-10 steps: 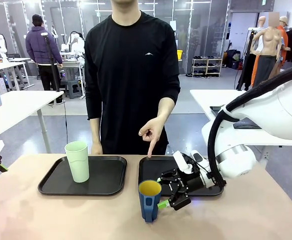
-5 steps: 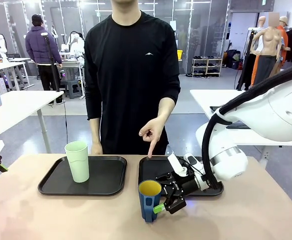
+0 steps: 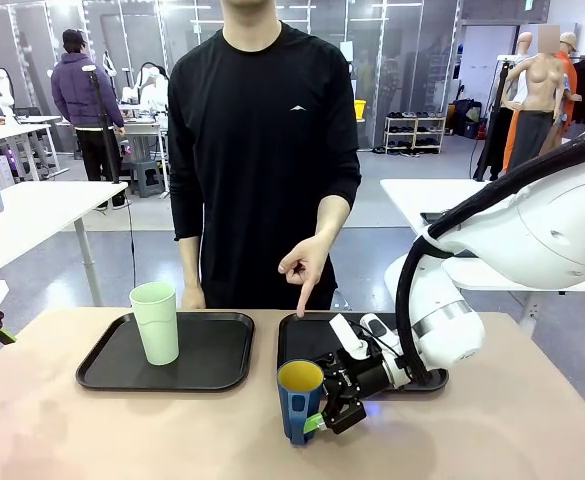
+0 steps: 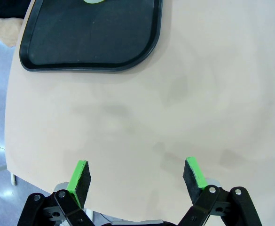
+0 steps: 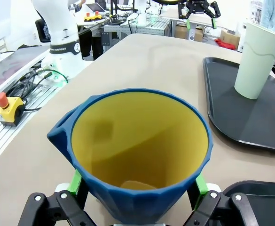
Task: Sort and store the cups by type.
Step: Pick up the Handle plastic cup and place it into the empty Flat Tray.
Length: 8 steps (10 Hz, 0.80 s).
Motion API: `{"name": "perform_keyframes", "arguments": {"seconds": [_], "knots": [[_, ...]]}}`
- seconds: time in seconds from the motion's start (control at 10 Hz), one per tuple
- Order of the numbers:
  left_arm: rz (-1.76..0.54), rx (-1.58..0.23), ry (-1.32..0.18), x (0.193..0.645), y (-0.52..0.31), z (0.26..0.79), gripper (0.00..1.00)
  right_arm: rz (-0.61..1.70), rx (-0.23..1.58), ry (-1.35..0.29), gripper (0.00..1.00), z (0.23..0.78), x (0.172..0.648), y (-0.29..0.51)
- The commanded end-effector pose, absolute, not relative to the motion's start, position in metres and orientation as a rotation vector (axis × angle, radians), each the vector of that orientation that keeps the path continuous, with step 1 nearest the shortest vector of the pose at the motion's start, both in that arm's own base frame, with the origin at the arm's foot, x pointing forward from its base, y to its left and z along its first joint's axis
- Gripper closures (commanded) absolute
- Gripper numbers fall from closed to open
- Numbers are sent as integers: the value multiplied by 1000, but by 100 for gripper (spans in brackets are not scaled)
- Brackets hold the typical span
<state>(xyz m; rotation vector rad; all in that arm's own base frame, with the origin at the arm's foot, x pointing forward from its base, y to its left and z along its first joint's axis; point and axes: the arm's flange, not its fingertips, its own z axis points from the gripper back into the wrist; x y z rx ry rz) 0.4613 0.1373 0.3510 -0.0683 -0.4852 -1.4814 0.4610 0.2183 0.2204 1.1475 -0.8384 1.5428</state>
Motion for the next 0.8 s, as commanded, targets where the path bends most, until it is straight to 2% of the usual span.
{"name": "perform_keyframes", "arguments": {"seconds": [0.0, 0.4, 0.6, 0.7], "knots": [[-1493, -74, -517, 463, 140, 351, 0, 1531, 1204, -828, 0, 218, 466, 223], [-1493, -74, -517, 463, 140, 351, 0, 1539, 1250, -820, 0, 213, 465, 224], [-1493, -74, -517, 463, 140, 351, 0, 1558, 1287, -790, 14, 208, 463, 222], [-1493, -74, -517, 463, 140, 351, 0, 1562, 1294, -788, 24, 206, 462, 221]]}}
